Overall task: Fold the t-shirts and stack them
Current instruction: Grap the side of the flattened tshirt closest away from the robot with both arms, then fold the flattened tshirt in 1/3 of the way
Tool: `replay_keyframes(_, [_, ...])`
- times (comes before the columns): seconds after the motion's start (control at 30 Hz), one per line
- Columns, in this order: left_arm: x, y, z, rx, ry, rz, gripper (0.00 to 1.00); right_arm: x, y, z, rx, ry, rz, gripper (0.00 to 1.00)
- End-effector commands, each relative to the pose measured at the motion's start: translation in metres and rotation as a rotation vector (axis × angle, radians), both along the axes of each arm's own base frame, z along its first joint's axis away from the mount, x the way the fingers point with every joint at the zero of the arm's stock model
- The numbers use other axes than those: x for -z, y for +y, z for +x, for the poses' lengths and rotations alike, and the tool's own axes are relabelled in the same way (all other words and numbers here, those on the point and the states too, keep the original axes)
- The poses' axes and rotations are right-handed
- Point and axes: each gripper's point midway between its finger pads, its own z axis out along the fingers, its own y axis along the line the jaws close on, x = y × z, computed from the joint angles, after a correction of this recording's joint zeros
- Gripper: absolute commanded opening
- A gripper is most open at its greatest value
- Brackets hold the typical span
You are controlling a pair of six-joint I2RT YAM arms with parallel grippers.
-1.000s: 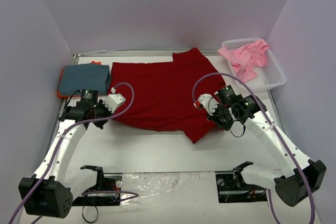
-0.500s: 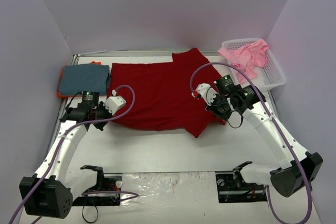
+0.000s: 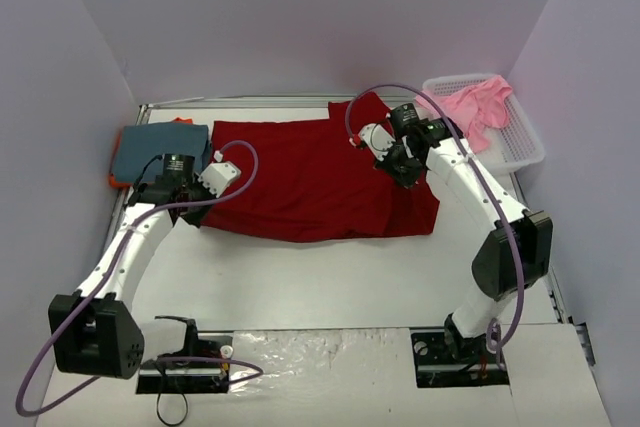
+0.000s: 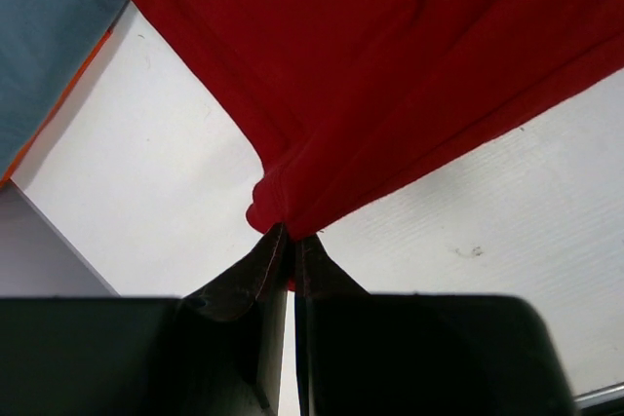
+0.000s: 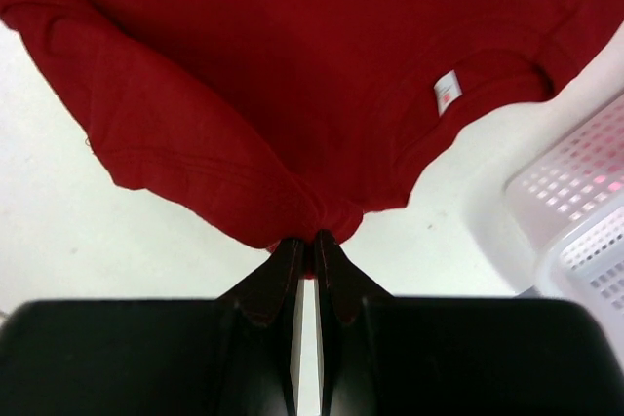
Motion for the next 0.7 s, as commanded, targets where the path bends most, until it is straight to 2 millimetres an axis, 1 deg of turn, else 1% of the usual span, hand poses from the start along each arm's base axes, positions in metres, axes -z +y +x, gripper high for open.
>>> replay_keyframes(0.0, [-0.009,0.007,0.023,-0.024,-0.031,0.029,0.02,-0.011,0.001,0.030,-0.007,-0.039,0.007,0.00])
replay_keyframes(0.03, [-0.008,0.009,0.026,-0.026,-0.028,0.031,0.02,-0.011,-0.002,0.037,0.003,-0.042,0.008,0.00])
replay_keyframes(0.07, [-0.007,0.009,0.029,-0.028,-0.024,0.032,0.02,-0.003,-0.001,0.044,0.004,-0.024,0.003,0.00])
replay_keyframes(0.1, [-0.003,0.010,0.034,-0.022,-0.013,0.036,0.02,-0.008,0.001,0.054,0.000,-0.043,0.011,0.00])
replay_keyframes(0.13, [-0.003,0.010,0.037,-0.023,-0.012,0.041,0.02,-0.008,0.000,0.060,0.005,-0.044,0.013,0.00])
replay_keyframes(0.17, [-0.002,0.012,0.041,-0.026,-0.009,0.045,0.02,0.002,0.001,0.066,0.005,-0.025,0.006,0.00])
replay_keyframes(0.2, [0.005,0.013,0.044,-0.026,0.011,0.051,0.02,-0.002,0.005,0.076,0.002,-0.042,0.015,0.00])
replay_keyframes(0.23, [0.002,0.013,0.050,-0.026,0.005,0.050,0.03,-0.001,0.005,0.082,0.004,-0.044,0.015,0.00])
replay_keyframes(0.27, [0.004,0.016,0.053,-0.029,0.008,0.054,0.02,0.011,0.006,0.088,0.004,-0.021,0.007,0.00])
replay_keyframes(0.3, [0.010,0.017,0.057,-0.030,0.027,0.056,0.02,0.007,0.009,0.097,0.002,-0.038,0.012,0.00])
replay_keyframes(0.33, [0.009,0.018,0.063,-0.033,0.023,0.058,0.02,0.019,0.011,0.103,0.000,-0.019,0.004,0.00])
replay_keyframes(0.37, [0.010,0.020,0.067,-0.036,0.023,0.063,0.02,0.022,0.012,0.108,-0.001,-0.018,0.005,0.00])
replay_keyframes(0.4, [0.018,0.021,0.072,-0.039,0.045,0.064,0.02,0.018,0.015,0.117,-0.002,-0.037,0.010,0.00])
replay_keyframes(0.43, [0.018,0.022,0.077,-0.038,0.045,0.063,0.02,0.031,0.016,0.121,-0.005,-0.015,0.002,0.00])
replay_keyframes(0.47, [0.020,0.022,0.081,-0.039,0.049,0.065,0.02,0.035,0.017,0.125,-0.007,-0.012,0.001,0.00])
replay_keyframes(0.5, [0.030,0.024,0.084,-0.042,0.077,0.065,0.02,0.039,0.019,0.128,-0.008,-0.008,-0.001,0.00])
replay_keyframes(0.53, [0.033,0.024,0.087,-0.042,0.085,0.065,0.02,0.048,0.021,0.135,-0.010,0.001,-0.003,0.00])
replay_keyframes(0.6, [0.044,0.025,0.096,-0.043,0.110,0.069,0.02,0.058,0.023,0.140,-0.008,0.011,-0.007,0.00])
replay_keyframes(0.63, [0.048,0.025,0.099,-0.044,0.121,0.069,0.02,0.067,0.024,0.144,-0.006,0.023,-0.012,0.00])
replay_keyframes(0.67, [0.056,0.025,0.103,-0.040,0.141,0.070,0.02,0.072,0.025,0.145,0.000,0.029,-0.014,0.06])
